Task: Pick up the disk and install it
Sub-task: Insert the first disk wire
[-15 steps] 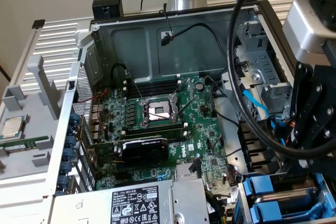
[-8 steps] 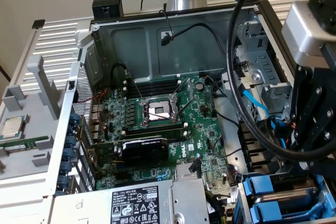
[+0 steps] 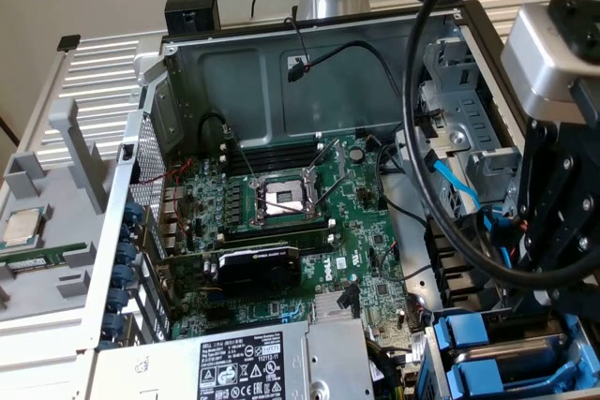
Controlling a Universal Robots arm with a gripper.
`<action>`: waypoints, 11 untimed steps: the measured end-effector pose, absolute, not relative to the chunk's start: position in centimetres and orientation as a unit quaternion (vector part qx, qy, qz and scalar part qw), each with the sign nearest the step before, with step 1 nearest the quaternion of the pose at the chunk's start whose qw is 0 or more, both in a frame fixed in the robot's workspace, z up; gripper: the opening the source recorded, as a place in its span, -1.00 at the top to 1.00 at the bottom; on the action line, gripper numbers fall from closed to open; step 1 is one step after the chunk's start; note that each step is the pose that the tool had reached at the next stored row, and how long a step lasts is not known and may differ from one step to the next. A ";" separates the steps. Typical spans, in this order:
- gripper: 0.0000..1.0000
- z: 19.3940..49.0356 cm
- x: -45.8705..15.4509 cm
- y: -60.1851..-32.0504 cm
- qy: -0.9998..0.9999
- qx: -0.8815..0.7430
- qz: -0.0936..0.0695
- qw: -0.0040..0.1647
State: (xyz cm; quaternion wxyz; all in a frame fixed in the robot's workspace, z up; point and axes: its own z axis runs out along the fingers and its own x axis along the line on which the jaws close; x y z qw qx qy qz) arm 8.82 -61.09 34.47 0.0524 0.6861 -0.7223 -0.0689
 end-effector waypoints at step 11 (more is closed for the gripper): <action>0.67 34.4 8.7 -61.2 -0.722 0.686 -0.066 0.050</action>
